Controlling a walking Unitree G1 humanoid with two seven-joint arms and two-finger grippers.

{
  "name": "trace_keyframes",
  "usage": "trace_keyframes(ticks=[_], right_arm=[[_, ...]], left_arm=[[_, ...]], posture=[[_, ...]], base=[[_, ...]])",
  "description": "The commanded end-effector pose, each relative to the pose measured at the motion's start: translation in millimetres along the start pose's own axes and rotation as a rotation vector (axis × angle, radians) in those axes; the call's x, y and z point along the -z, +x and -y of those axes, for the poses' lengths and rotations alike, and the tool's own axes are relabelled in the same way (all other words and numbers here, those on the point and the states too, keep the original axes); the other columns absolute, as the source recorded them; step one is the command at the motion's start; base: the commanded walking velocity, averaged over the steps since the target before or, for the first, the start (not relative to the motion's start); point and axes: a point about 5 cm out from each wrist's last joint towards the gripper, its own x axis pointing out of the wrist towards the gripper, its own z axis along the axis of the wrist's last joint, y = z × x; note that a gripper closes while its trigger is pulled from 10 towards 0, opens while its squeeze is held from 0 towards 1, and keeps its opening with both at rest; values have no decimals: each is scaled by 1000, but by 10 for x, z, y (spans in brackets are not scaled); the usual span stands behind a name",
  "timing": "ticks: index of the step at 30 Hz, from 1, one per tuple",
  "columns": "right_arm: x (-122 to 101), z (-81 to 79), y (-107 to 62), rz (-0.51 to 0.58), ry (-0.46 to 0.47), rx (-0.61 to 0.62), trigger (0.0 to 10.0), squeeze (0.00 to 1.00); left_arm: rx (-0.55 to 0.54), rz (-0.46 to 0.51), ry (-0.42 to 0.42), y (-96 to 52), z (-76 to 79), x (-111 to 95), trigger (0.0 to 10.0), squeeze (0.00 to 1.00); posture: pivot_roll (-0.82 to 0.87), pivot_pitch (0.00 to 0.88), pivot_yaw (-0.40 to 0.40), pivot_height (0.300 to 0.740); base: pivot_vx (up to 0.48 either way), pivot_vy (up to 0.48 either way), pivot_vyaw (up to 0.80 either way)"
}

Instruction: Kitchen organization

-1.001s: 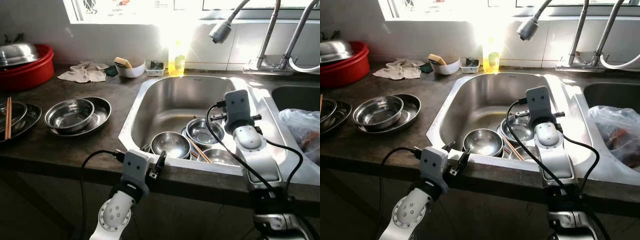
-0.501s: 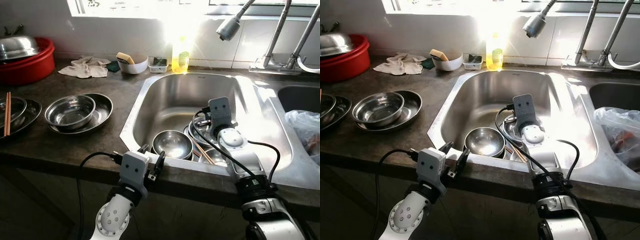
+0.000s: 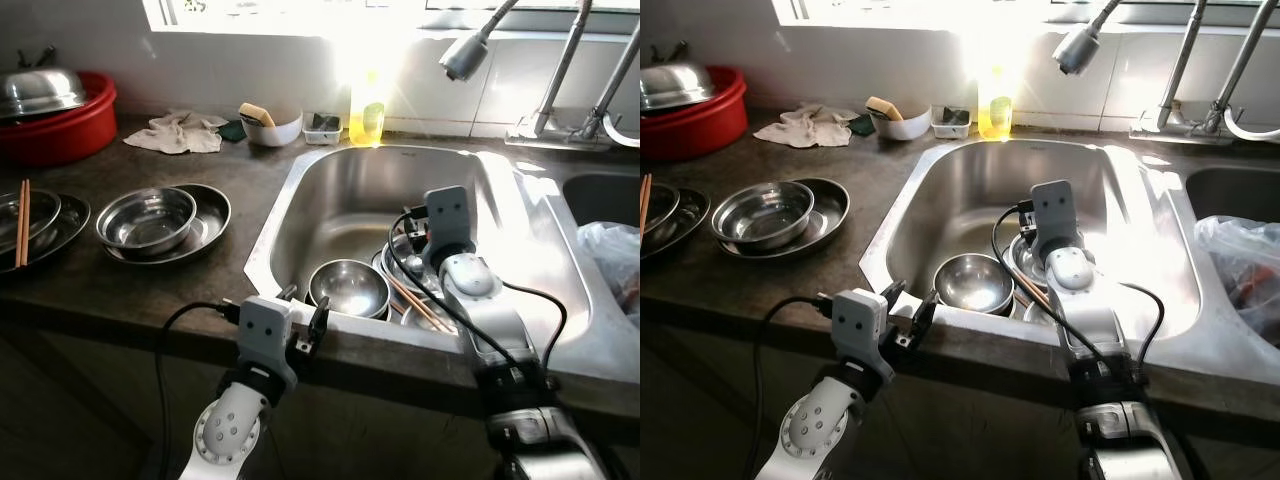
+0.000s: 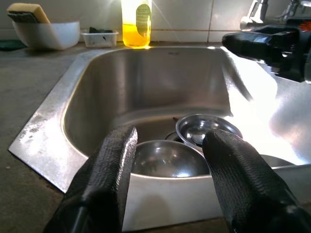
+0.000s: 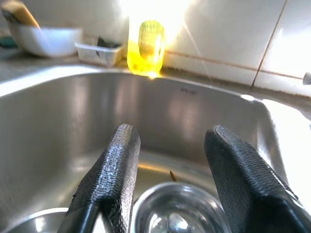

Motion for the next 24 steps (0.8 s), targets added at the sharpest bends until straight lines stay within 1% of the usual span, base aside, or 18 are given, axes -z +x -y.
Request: trace_keyframes(ticks=[1, 2, 3, 4, 5, 7, 8, 9, 10, 12, 15, 16, 17, 19, 24], right_arm=[[-129, 1, -80, 76, 23, 3, 10000, 0], [-147, -4, -118, 91, 29, 3, 10000, 0], [-147, -4, -118, 91, 29, 3, 10000, 0], [-162, -13, -206, 104, 48, 4, 10000, 0], [-162, -17, -237, 106, 58, 3, 10000, 0], [-164, -36, -356, 117, 60, -11, 10000, 0], [-167, -42, -404, 123, 72, -16, 10000, 0], [-167, -42, -404, 123, 72, -16, 10000, 0], [-180, -56, -496, 145, 92, -29, 10000, 0], [-186, -63, -527, 155, 103, -34, 10000, 0], [-187, -89, -627, 164, 133, -38, 10000, 0], [-187, -89, -627, 164, 133, -38, 10000, 0], [-164, -125, -707, 151, 144, -39, 10000, 0], [-152, -167, -777, 141, 155, -44, 10000, 0], [-157, -205, -807, 139, 163, -53, 10000, 0]], left_arm=[[-17, -36, 7, 4, -39, 62, 10000, 0], [-16, -35, 6, 15, -43, 58, 10000, 0], [-16, -35, 6, 15, -43, 58, 10000, 0], [-20, -30, 1, 36, -55, 45, 10000, 0], [-22, -29, -1, 43, -59, 39, 10000, 0], [-20, -24, -1, 56, -59, 27, 10000, 0], [-19, -21, 1, 62, -59, 24, 10000, 0], [-19, -21, 1, 62, -59, 24, 10000, 0], [-15, -14, 0, 78, -57, 13, 10000, 0], [-15, -9, -1, 86, -55, 5, 10000, 0], [-11, 8, -7, 115, -40, -31, 10000, 0], [-11, 8, -7, 115, -40, -31, 10000, 0], [-8, 23, -11, 130, -32, -59, 10000, 0], [-5, 30, -13, 136, -29, -73, 10000, 0], [-5, 31, -14, 140, -39, -69, 10000, 0]], posture=[[62, 92, 1, 740], [60, 90, 2, 740], [60, 90, 2, 740], [55, 83, 7, 740], [55, 83, 7, 740], [52, 76, 11, 740], [50, 74, 12, 740], [50, 74, 12, 740], [43, 70, 16, 740], [41, 66, 18, 740], [39, 58, 20, 740], [39, 58, 20, 740], [41, 54, 21, 740], [38, 50, 24, 740], [38, 43, 25, 740]], base=[[0, 0, 0], [0, 0, 0], [0, 0, 0], [0, 0, 0], [0, 0, 0], [0, 0, 0], [0, 0, 0], [0, 0, 0], [0, 0, 0], [0, 0, 0], [0, 0, 0], [0, 0, 0], [0, 0, 0], [0, 0, 0], [0, 0, 0]])
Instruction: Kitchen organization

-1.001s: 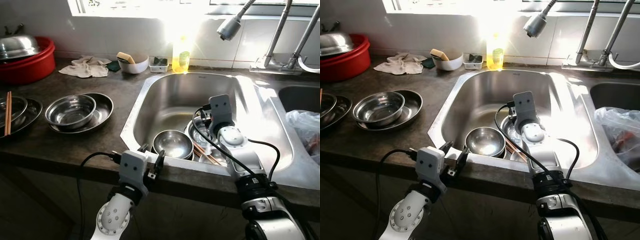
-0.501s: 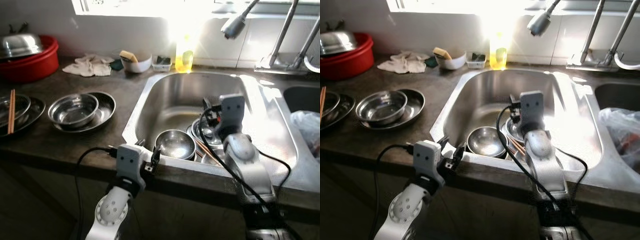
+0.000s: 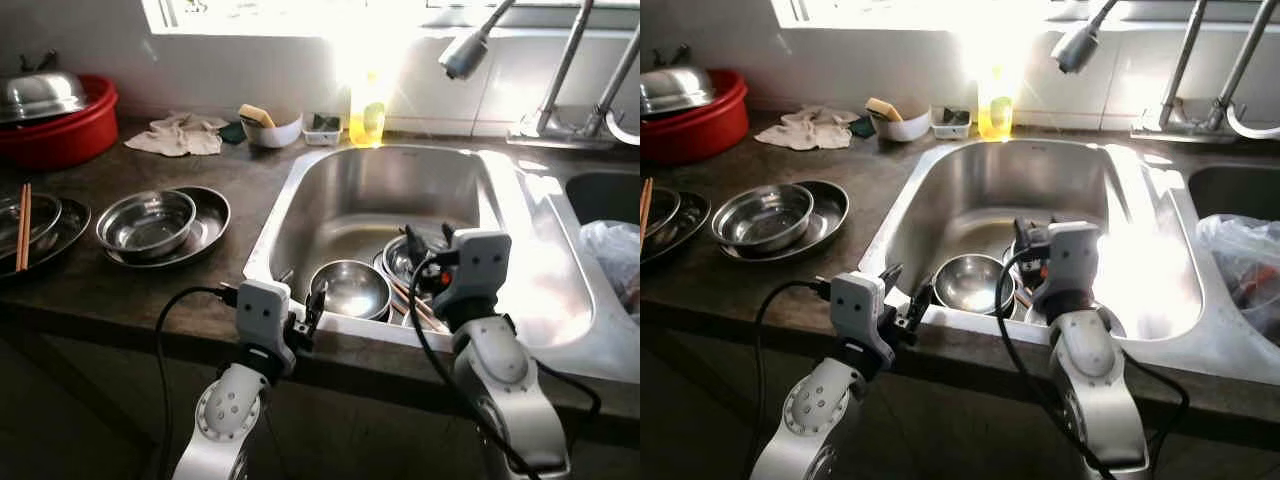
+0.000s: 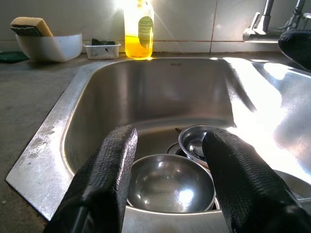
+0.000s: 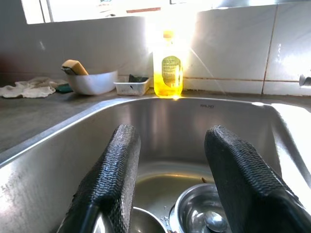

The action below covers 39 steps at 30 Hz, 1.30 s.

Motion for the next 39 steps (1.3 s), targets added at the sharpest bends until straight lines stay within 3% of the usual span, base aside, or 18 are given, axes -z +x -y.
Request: trace_keyframes(ticks=[1, 6, 17, 20, 39], right_arm=[[-59, -25, -19, 19, 11, -4, 10000, 0], [-78, -40, 6, 24, 5, -7, 10000, 0], [-90, -69, 54, 26, 23, -10, 10000, 0], [-92, -60, 72, 24, 34, -2, 10000, 0], [-122, -30, 157, 26, 32, -15, 10000, 0]], left_arm=[[-7, 0, -3, 7, -31, -2, 10000, 0], [-8, 5, -7, 20, -32, -12, 10000, 0], [1, 5, -9, 19, -21, -15, 10000, 0], [2, 4, -9, 17, -20, -12, 10000, 0], [7, -4, 16, 18, 0, 4, 10000, 0]], posture=[[39, 41, 24, 740], [39, 36, 23, 740], [47, 30, 19, 740], [45, 29, 23, 740], [46, 30, 18, 740]], base=[[0, 0, 0], [0, 61, 720], [0, 447, 795], [0, 463, 0], [0, 0, 0]])
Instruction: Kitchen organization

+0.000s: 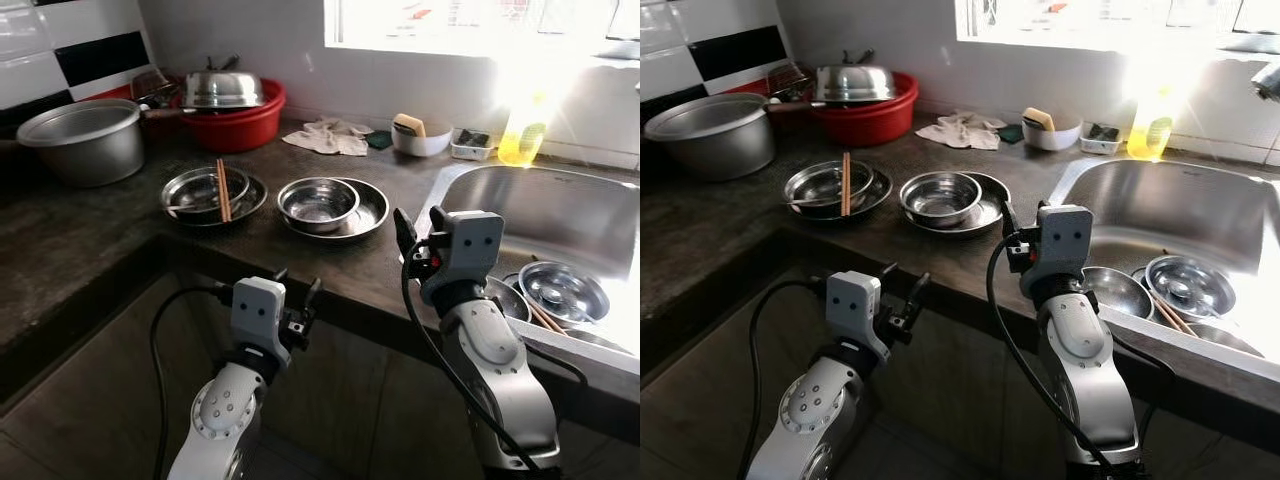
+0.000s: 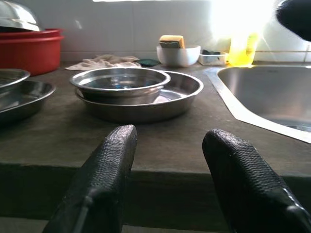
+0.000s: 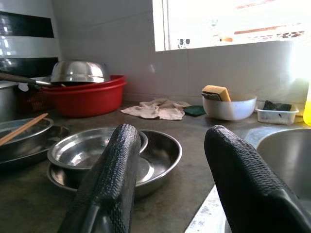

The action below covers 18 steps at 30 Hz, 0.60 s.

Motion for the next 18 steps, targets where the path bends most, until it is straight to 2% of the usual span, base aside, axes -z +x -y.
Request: trace_keyframes(ticks=[1, 7, 8, 12, 18], right_arm=[[-14, 6, 17, 1, -6, -3, 10000, 0], [-20, 6, 95, -10, -31, -19, 10000, 0], [-28, 30, 165, -16, -41, -6, 10000, 0], [-41, 51, 252, -23, -43, 4, 10000, 0], [24, 57, 571, -132, -25, -24, 10000, 0]], left_arm=[[-2, 3, 10, 8, 10, -12, 10000, 0], [-6, 2, 7, 12, 17, -11, 10000, 0], [-6, 2, 4, 10, 20, -9, 10000, 0], [-6, 1, 2, 8, 29, -4, 10000, 0], [-14, -2, 1, 4, 38, -1, 10000, 0]], posture=[[46, 30, 18, 740], [46, 41, 11, 740], [45, 41, 10, 740], [42, 44, 10, 740], [53, 54, -1, 740]], base=[[0, 0, 0], [0, 0, 800], [0, 0, 0], [0, 0, 0], [0, 0, 0]])
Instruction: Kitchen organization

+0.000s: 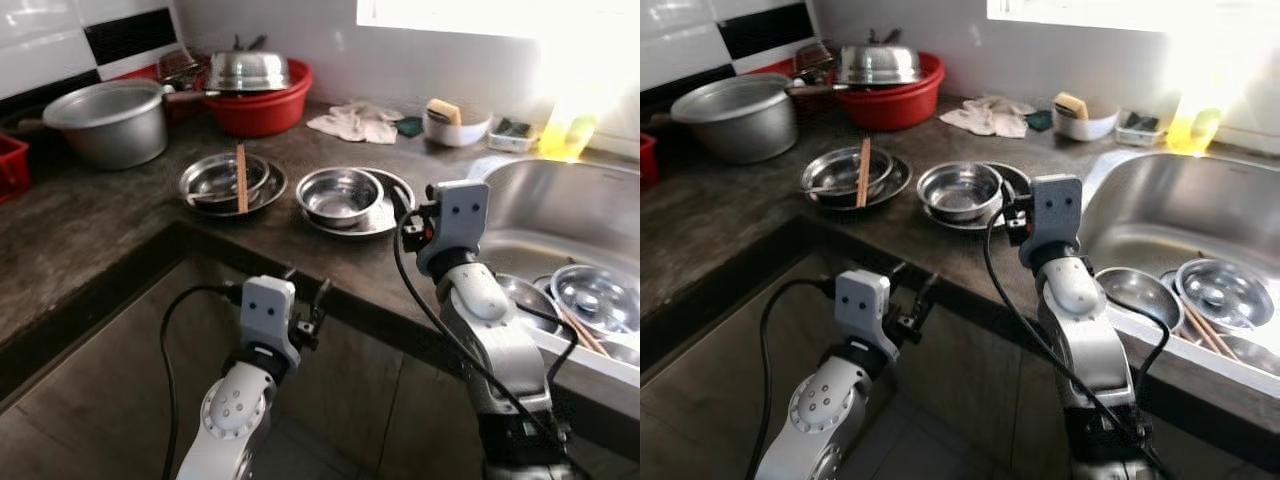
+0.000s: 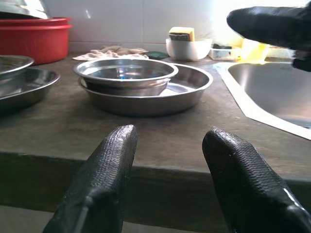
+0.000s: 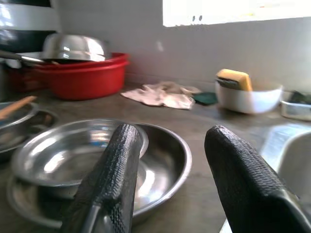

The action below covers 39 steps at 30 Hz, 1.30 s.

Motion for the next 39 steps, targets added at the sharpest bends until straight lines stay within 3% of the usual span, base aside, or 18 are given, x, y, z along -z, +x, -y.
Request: trace_keyframes(ticks=[1, 3, 8, 16, 31, 36, 39], right_arm=[[34, -55, 92, -47, 22, -32, 10000, 0], [54, -61, 143, -76, 23, -44, 10000, 0], [-7, -64, 169, -32, 59, -58, 10000, 0], [58, -95, 96, -39, 76, -57, 10000, 0], [46, -82, 68, -33, 97, -50, 10000, 0], [39, -70, 114, -41, 121, -54, 10000, 0], [11, -52, 264, -68, 150, -60, 10000, 0]], left_arm=[[-14, -12, 18, -19, -22, 17, 10000, 0], [-18, -16, 18, -28, -23, 23, 10000, 0], [-33, -16, 15, -52, -31, 14, 10000, 0], [-3, -6, 32, -64, -1, 5, 10000, 0], [-26, -18, 31, -42, -27, 18, 10000, 0], [-27, -19, 30, -38, -27, 18, 10000, 0], [-17, -20, 20, -42, 9, 16, 10000, 0]], posture=[[53, 54, -1, 740], [59, 58, -6, 740], [66, 63, -13, 740], [60, 70, -3, 740], [60, 68, -1, 740], [58, 71, 0, 740], [56, 82, -5, 740]], base=[[0, 0, 0], [0, 0, 0], [0, 0, 0], [77, 367, 0], [46, 0, 0], [0, 0, 0], [0, 0, 0]])
